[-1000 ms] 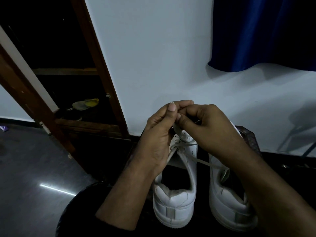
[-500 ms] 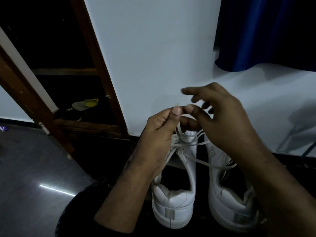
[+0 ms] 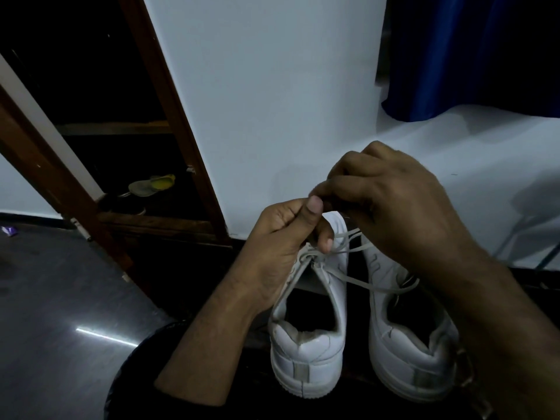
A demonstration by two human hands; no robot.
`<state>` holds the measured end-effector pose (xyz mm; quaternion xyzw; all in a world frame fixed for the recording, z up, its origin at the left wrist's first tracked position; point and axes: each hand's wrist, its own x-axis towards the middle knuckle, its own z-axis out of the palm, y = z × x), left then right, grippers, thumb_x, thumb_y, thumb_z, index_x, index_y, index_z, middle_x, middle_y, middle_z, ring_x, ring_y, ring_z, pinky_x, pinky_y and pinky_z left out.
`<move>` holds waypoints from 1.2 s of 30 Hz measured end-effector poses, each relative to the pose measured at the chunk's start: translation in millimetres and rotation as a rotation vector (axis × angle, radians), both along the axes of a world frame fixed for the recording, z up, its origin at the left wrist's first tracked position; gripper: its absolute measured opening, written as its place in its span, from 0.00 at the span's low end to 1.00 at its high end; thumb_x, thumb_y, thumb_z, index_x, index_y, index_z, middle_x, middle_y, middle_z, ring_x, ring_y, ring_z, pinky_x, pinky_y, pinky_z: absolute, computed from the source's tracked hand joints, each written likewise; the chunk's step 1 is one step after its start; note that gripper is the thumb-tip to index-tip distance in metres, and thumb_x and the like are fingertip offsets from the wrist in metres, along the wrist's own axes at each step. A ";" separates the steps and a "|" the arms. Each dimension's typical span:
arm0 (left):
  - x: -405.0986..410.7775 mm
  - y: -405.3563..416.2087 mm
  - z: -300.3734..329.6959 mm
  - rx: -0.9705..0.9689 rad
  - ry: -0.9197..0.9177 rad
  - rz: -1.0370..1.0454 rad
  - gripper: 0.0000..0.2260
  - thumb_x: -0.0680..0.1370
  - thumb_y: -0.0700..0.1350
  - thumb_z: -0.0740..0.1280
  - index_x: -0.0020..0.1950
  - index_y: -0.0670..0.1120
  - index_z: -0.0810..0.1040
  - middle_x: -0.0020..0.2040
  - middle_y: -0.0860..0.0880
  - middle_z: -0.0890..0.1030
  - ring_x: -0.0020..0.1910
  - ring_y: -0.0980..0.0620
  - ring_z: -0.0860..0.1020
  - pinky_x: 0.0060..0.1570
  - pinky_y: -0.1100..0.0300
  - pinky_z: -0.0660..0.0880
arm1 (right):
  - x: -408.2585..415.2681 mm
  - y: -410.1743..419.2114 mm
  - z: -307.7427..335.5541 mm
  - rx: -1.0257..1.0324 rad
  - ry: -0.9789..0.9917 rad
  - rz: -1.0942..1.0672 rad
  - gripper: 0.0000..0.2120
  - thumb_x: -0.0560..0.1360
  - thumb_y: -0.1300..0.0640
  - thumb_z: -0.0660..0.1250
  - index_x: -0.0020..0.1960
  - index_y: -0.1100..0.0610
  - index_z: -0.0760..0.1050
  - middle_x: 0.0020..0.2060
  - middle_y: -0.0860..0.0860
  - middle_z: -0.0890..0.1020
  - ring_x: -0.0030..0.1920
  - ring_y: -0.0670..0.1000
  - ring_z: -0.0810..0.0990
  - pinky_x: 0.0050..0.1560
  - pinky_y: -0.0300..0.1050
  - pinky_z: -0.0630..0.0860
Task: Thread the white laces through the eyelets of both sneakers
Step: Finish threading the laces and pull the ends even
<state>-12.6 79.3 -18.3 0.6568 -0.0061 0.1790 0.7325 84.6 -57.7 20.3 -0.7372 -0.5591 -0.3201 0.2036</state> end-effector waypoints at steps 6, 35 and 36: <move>-8.5 3.0 4.3 0.053 0.040 0.077 0.16 0.81 0.54 0.62 0.42 0.49 0.84 0.29 0.50 0.72 0.37 0.45 0.72 0.45 0.59 0.75 | 1.1 0.3 -3.3 0.494 0.358 -0.221 0.06 0.82 0.55 0.63 0.51 0.51 0.79 0.47 0.44 0.77 0.51 0.47 0.72 0.46 0.41 0.67; 1.9 -9.3 -4.8 0.288 0.101 0.053 0.08 0.82 0.41 0.69 0.61 0.45 0.82 0.58 0.47 0.86 0.62 0.49 0.82 0.68 0.43 0.75 | -17.9 -5.9 17.7 0.241 0.703 0.115 0.08 0.83 0.58 0.63 0.50 0.48 0.77 0.37 0.44 0.80 0.41 0.44 0.80 0.39 0.31 0.72; 3.6 -13.5 -3.5 0.280 0.047 -0.007 0.11 0.82 0.38 0.68 0.65 0.42 0.80 0.62 0.45 0.84 0.65 0.48 0.80 0.70 0.43 0.74 | -19.6 -4.3 18.4 0.244 0.710 0.157 0.07 0.83 0.58 0.63 0.50 0.48 0.77 0.37 0.45 0.80 0.41 0.46 0.80 0.39 0.33 0.74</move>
